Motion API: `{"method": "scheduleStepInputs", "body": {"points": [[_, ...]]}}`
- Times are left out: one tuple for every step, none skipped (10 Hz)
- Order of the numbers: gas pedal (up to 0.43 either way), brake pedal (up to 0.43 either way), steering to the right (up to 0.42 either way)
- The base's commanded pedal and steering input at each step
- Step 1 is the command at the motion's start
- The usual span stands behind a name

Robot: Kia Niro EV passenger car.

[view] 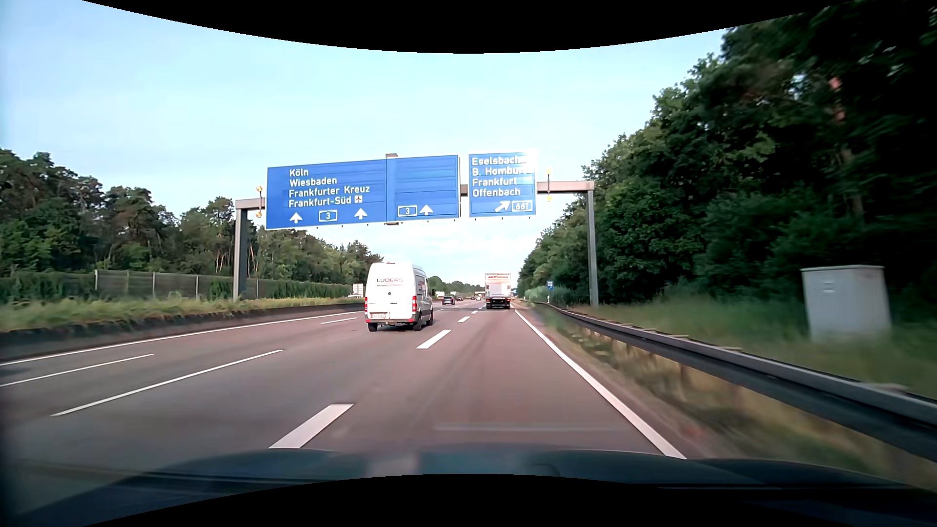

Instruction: Follow the waypoints while adhering to traffic rules and regulations

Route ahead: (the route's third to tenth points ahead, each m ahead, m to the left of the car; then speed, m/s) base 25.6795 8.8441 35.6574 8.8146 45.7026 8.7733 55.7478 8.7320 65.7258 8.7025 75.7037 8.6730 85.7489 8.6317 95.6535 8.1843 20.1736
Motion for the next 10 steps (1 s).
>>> {"method": "scheduleStepInputs", "body": {"points": [[0.118,0.0,-0.004],[0.118,0.0,-0.004],[0.118,0.0,-0.004],[0.118,0.0,-0.004],[0.118,0.0,-0.004],[0.118,0.0,-0.004],[0.118,0.0,-0.004],[0.118,0.0,-0.004],[0.118,0.0,-0.004],[0.118,0.0,-0.004]]}}
